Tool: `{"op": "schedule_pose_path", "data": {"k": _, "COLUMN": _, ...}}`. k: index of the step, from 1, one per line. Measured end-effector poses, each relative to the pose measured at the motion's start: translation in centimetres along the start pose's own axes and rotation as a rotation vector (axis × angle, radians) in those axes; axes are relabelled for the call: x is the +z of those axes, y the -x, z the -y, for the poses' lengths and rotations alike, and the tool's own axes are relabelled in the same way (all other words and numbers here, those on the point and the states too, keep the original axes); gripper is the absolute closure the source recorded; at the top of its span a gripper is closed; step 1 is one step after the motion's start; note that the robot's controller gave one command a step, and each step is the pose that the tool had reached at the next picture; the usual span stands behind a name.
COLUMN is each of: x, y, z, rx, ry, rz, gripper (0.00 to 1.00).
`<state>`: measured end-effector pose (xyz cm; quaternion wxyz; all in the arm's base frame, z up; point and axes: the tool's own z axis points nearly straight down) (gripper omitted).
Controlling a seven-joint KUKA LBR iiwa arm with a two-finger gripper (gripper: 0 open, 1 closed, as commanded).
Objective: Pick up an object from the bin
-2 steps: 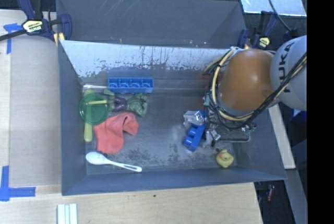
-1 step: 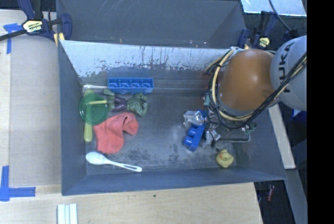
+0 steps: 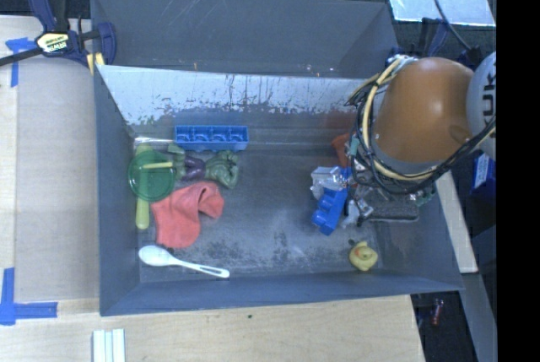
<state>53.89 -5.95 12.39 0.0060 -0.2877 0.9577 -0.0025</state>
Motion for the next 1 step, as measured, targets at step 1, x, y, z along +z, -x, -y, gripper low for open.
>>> {"op": "schedule_pose_path", "data": {"k": 1, "x": -7.6, "y": -0.08, "z": -0.04, "rx": 0.05, "ry": 0.0, "rz": 0.001, "gripper": 1.0}}
